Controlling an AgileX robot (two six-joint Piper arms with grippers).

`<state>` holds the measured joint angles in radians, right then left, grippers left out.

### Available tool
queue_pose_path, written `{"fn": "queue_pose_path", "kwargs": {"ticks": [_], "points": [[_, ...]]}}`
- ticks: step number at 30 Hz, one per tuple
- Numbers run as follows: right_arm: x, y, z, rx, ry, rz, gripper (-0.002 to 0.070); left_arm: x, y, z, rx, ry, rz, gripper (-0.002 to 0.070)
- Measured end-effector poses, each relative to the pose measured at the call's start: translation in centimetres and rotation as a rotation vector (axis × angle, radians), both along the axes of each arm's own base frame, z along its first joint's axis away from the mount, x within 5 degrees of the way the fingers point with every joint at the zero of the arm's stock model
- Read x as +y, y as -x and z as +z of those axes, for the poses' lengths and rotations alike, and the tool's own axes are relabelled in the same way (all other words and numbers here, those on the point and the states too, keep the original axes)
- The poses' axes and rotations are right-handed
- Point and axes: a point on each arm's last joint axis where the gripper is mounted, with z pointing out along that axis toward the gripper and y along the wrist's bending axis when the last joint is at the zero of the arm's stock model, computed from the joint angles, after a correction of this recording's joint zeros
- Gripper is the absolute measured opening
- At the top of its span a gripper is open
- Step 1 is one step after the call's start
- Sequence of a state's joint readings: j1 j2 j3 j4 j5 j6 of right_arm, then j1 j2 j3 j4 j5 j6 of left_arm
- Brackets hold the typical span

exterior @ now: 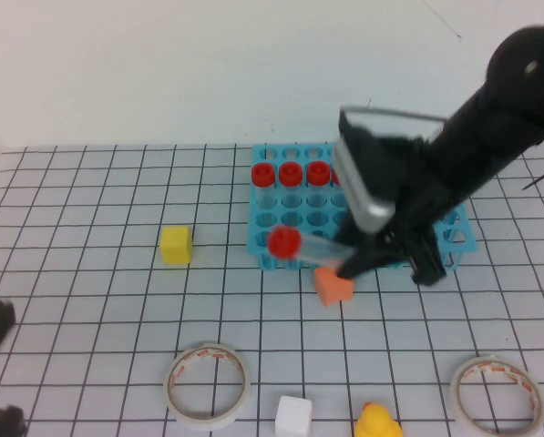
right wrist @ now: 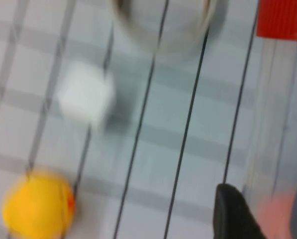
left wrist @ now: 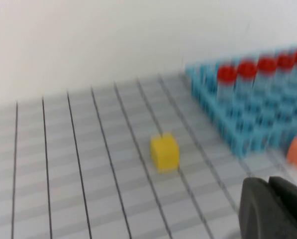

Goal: Place the test tubes

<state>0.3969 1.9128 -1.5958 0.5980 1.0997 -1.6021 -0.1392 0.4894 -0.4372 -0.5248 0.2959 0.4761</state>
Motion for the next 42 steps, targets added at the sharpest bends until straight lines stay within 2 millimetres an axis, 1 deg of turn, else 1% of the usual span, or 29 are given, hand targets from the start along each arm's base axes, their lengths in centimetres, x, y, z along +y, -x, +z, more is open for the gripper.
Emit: {"fn": "queue_pose_path", "kwargs": {"ticks": [4,6,8,10,13,16,19,21,26,28,29,31,35,39,42], "points": [[1.2,1.7,4.8,-0.011,-0.290,0.014,0.0233,-0.1,0.7,3.2,-0.145,0.048,-0.021,-0.0001],[1.9,2.5,6.8,0.010,-0.437,0.021,0.0233,-0.3,0.9,4.4,-0.184,0.082,-0.033,-0.0001],[2.5,3.1,8.0,0.046,-0.552,0.034,0.0232,-0.4,1.2,5.3,-0.213,0.114,-0.050,-0.0001],[3.4,3.7,8.7,0.078,-0.631,0.049,0.0232,-0.6,1.4,5.8,-0.230,0.133,-0.077,-0.0001],[5.0,4.8,9.0,0.106,-0.669,0.088,0.0232,-1.1,1.6,6.3,-0.262,0.152,-0.137,-0.0001],[6.9,6.4,9.1,0.120,-0.676,0.143,0.0232,-1.6,2.0,6.7,-0.306,0.157,-0.208,0.0004],[8.7,7.8,9.2,0.121,-0.681,0.171,0.0232,-2.0,2.2,7.2,-0.356,0.198,-0.255,0.0044],[9.7,8.7,9.2,0.122,-0.681,0.191,0.0232,-2.0,2.4,7.6,-0.394,0.216,-0.267,0.0114],[11.1,10.0,9.2,0.127,-0.685,0.225,0.0232,-2.0,2.5,8.0,-0.447,0.203,-0.268,0.0375],[11.3,10.3,9.2,0.129,-0.687,0.231,0.0232,-2.1,2.5,8.0,-0.449,0.205,-0.278,0.0442],[11.4,10.3,9.3,0.132,-0.691,0.232,0.0232,-2.1,2.6,8.0,-0.450,0.205,-0.285,0.0454],[11.4,10.4,9.3,0.137,-0.699,0.230,0.0232,-2.3,2.7,8.0,-0.453,0.202,-0.313,0.0468],[11.4,10.4,9.5,0.155,-0.711,0.217,0.0232,-2.6,2.7,8.0,-0.448,0.199,-0.346,0.0464],[11.5,10.4,9.5,0.164,-0.713,0.216,0.0232,-2.7,2.3,7.9,-0.429,0.209,-0.355,0.0435],[11.5,10.5,9.5,0.172,-0.710,0.212,0.0232,-2.8,1.8,7.7,-0.409,0.212,-0.353,0.0386]]}}
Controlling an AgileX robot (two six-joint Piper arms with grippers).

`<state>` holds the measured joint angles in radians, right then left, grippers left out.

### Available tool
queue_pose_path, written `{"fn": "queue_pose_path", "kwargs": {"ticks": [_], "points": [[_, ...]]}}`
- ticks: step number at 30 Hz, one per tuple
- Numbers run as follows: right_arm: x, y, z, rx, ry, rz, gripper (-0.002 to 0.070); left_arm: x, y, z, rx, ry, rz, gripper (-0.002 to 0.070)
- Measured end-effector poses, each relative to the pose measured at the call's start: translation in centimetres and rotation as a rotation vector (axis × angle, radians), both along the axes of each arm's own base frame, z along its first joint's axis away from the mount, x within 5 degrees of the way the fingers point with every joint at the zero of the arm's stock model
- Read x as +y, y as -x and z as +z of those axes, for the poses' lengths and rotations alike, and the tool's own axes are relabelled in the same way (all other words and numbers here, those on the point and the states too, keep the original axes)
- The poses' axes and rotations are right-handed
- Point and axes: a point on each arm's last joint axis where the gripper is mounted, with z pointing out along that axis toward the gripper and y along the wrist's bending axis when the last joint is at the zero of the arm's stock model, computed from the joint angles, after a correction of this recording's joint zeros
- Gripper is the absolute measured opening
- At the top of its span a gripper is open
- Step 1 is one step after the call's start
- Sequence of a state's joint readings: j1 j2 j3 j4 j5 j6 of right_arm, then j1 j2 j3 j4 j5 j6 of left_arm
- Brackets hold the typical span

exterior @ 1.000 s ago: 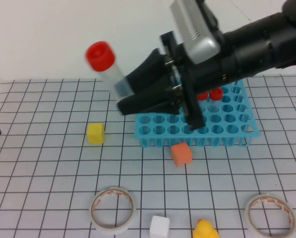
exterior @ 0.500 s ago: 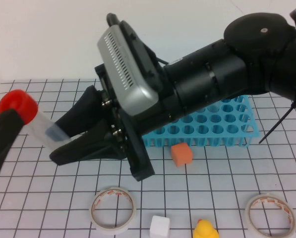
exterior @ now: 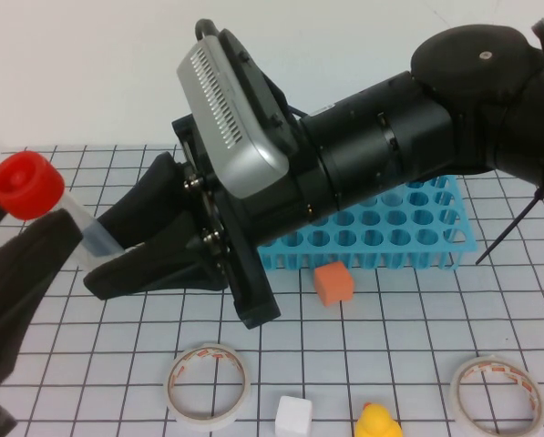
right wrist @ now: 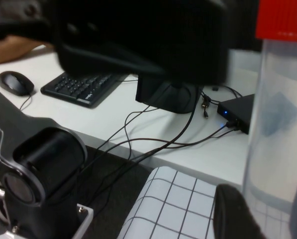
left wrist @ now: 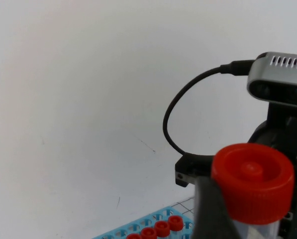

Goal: Place the test tubes

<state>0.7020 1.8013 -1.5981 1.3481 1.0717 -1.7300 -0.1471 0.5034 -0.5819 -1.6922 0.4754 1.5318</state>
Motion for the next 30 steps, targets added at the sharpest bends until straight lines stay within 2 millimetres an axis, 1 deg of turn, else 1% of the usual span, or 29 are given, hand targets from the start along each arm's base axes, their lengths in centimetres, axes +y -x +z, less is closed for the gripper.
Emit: {"fn": "queue_pose_path", "kwargs": {"ticks": [2,3,4,18,19,20,23,24,25,26,27,29,30], "points": [[0.0,0.0,-0.1,0.005,0.008,-0.002,0.0232,0.0,-0.2,-0.1,0.007,-0.002,0.000,0.0324],[0.0,0.0,-0.1,0.005,0.012,0.000,0.0232,0.0,-0.2,-0.1,0.009,0.000,0.004,0.0275],[0.0,0.0,-0.1,0.005,0.015,0.000,0.0232,0.0,-0.2,-0.1,0.009,0.002,0.004,0.0245],[-0.1,0.2,-0.1,0.013,0.020,0.019,0.0237,0.0,-0.2,-0.1,-0.012,-0.023,0.005,0.0251],[-0.1,0.2,-0.1,0.022,0.024,0.018,0.0251,0.0,-0.2,-0.1,-0.014,-0.025,0.005,0.0251],[-0.1,0.2,-0.2,0.037,0.031,0.016,0.0286,-0.1,-0.2,-0.1,-0.017,-0.029,0.004,0.0251],[-0.2,0.3,-0.5,0.055,0.076,0.018,0.0431,0.0,-0.2,-0.1,-0.031,-0.047,0.010,0.0251],[-0.3,0.3,-0.7,0.047,0.108,0.018,0.0470,0.0,-0.2,-0.1,-0.036,-0.053,0.013,0.0251],[-0.4,0.3,-0.9,0.039,0.154,0.016,0.0495,0.0,-0.2,-0.1,-0.039,-0.057,0.014,0.0251],[-0.5,0.3,-0.9,0.030,0.182,0.016,0.0505,0.0,-0.2,-0.1,-0.043,-0.062,0.016,0.0251],[-0.8,0.2,-1.0,0.016,0.247,0.014,0.0508,0.0,-0.2,-0.1,-0.044,-0.064,0.016,0.0251],[-1.5,0.3,-0.9,-0.005,0.354,0.004,0.0489,0.0,-0.2,-0.1,-0.045,-0.065,0.016,0.0251],[-1.9,0.3,-0.8,-0.014,0.418,-0.011,0.0463,0.0,-0.2,-0.1,-0.046,-0.066,0.017,0.0251]]}}
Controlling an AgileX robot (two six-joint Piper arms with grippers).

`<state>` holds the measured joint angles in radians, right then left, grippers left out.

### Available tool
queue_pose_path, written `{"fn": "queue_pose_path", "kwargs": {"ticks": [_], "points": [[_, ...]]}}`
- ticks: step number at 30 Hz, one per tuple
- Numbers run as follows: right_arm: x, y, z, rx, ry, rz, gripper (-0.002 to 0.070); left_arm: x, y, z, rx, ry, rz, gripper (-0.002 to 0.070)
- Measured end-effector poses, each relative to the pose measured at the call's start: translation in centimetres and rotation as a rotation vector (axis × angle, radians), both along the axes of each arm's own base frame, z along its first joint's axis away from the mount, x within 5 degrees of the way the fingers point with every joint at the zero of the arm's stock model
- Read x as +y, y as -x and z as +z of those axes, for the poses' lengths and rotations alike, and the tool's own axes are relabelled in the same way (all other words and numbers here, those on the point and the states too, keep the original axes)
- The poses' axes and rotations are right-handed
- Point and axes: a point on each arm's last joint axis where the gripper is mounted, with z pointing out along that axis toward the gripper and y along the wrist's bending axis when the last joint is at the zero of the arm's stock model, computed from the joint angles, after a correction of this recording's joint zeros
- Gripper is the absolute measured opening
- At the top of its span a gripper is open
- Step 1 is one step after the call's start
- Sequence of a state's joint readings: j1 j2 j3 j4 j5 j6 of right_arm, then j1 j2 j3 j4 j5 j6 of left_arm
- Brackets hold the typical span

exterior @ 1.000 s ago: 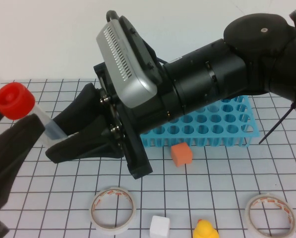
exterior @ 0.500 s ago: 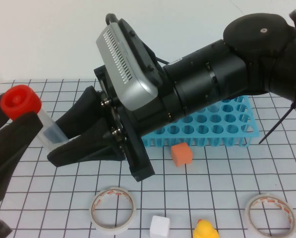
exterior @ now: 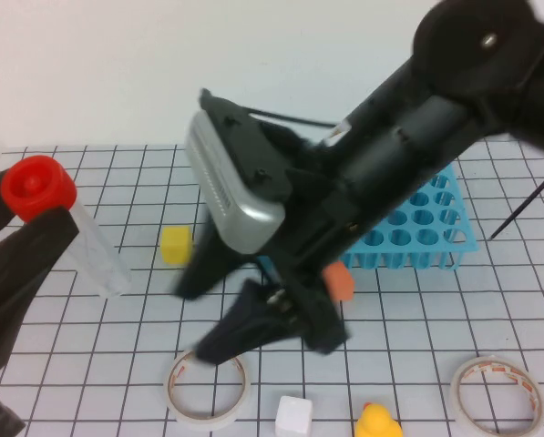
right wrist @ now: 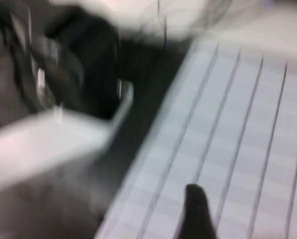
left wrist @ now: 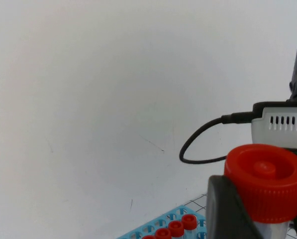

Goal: Place the test tubes

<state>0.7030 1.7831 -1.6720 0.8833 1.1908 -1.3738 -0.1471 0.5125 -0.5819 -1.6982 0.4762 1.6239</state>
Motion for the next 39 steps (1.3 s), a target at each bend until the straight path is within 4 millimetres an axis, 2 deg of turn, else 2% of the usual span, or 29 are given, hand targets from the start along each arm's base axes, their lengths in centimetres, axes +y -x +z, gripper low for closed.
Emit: {"fn": "queue_pose_path", "kwargs": {"ticks": [2,7,10,15,18,23,25,30,35,39], "points": [[-0.9,-0.1,0.6,-0.021,0.110,-0.066,0.0393,0.0,0.0,0.0,-0.002,-0.002,0.001,0.0251],[-4.1,-1.0,1.5,-0.125,0.401,-0.356,0.0116,0.0,0.0,0.0,-0.006,-0.007,0.002,0.0250],[-5.9,-1.2,1.9,-0.187,0.503,-0.499,0.0032,0.0,0.0,0.0,-0.006,-0.007,0.002,0.0250],[-8.9,0.9,2.4,-0.203,0.563,-0.625,0.0008,0.0,0.0,0.0,-0.006,-0.007,0.002,0.0250],[-11.1,3.1,2.3,-0.197,0.567,-0.679,0.0006,0.0,0.0,0.0,-0.006,-0.007,0.002,0.0250],[-15.1,7.6,1.3,-0.235,0.456,-0.762,0.0005,0.0,0.0,0.0,-0.006,-0.007,0.002,0.0250],[-16.8,9.6,0.2,-0.244,0.417,-0.783,0.0005,0.0,0.0,0.0,-0.006,-0.007,0.002,0.0250],[-20.8,14.3,-4.1,-0.239,0.315,-0.861,0.0004,0.0,0.0,0.0,-0.006,-0.007,0.002,0.0250],[-23.2,17.1,-6.8,-0.253,0.210,-0.910,0.0003,0.0,0.0,0.0,-0.006,-0.007,0.002,0.0250],[-24.5,18.6,-8.3,-0.256,0.169,-0.928,0.0002,0.2,-0.1,0.0,-0.011,-0.016,0.027,0.0250]]}}
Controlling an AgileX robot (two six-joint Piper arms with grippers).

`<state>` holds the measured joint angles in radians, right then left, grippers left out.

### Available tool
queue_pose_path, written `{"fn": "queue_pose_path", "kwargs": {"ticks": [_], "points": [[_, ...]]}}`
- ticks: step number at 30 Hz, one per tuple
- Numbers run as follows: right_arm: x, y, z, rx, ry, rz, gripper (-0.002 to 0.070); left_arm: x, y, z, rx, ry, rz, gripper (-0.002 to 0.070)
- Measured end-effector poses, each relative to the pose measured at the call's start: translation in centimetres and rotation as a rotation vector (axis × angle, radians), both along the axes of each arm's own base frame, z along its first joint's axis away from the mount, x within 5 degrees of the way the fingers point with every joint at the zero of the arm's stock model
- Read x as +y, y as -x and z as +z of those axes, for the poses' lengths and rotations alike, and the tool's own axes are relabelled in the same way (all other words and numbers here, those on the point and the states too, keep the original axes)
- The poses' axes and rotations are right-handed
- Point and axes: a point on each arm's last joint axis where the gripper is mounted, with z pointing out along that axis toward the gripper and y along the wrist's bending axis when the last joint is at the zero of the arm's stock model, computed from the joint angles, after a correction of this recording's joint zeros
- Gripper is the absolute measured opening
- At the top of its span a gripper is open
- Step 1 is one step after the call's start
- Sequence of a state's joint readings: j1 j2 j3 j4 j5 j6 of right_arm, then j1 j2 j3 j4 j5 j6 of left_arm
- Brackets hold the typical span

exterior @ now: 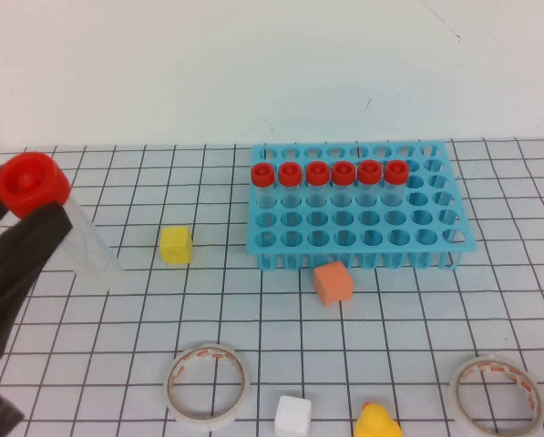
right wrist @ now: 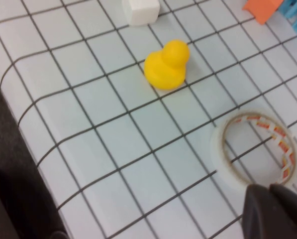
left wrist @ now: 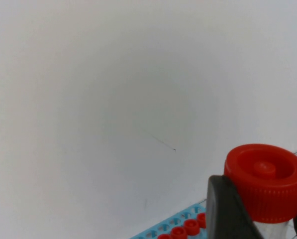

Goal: Place the test tubes

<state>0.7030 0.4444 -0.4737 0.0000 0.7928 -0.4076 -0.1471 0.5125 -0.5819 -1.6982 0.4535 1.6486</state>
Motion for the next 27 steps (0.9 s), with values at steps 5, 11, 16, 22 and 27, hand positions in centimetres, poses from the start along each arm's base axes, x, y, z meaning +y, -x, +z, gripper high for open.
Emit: {"fn": "queue_pose_path", "kwargs": {"ticks": [5,11,16,22,27], "points": [[-0.4,0.6,-1.6,0.002,-0.014,-0.001,0.0002,0.4,-0.9,-0.3,-0.002,-0.046,0.072,0.0250],[-0.4,0.6,-1.5,-0.011,-0.029,-0.001,0.0001,-0.1,-3.8,-1.5,0.103,-0.077,0.064,0.0250],[-0.3,0.5,-1.5,-0.012,-0.031,-0.001,0.0001,-0.9,-6.4,-0.9,0.147,-0.090,0.020,0.0250],[-0.3,0.5,-1.5,-0.012,-0.031,-0.001,0.0001,-1.6,-9.7,1.0,0.160,-0.084,-0.016,0.0250],[-0.3,0.5,-1.5,-0.012,-0.031,-0.001,0.0001,-1.8,-11.9,1.9,0.167,-0.084,0.002,0.0250]]}}
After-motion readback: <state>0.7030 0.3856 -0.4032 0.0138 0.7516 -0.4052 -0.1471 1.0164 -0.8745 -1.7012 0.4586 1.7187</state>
